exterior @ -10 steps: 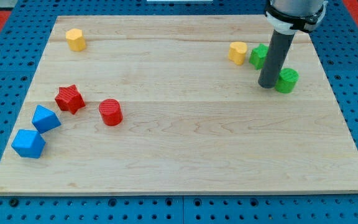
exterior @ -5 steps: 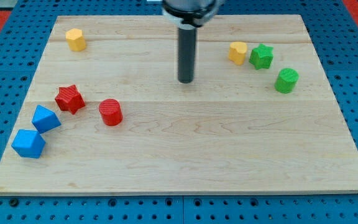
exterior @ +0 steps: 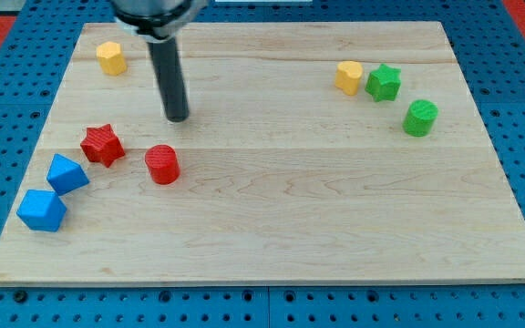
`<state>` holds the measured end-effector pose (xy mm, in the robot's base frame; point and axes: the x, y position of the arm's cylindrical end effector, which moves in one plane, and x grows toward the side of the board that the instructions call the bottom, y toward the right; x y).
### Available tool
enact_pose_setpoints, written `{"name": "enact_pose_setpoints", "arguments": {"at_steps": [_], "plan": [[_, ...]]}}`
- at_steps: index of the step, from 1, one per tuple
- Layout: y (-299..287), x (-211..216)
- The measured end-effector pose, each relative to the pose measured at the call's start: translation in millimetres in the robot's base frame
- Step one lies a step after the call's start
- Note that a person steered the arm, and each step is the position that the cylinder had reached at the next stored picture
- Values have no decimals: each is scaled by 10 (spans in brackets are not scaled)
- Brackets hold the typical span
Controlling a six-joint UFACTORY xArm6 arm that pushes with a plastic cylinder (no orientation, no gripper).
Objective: Slide red star towards top center
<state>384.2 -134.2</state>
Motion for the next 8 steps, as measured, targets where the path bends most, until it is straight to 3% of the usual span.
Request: {"name": "enact_pose_setpoints", "arguments": {"at_steps": [2, 4, 6, 8], "plan": [[-970, -31], [-1470, 562], [-560, 718], [-150, 619]]}}
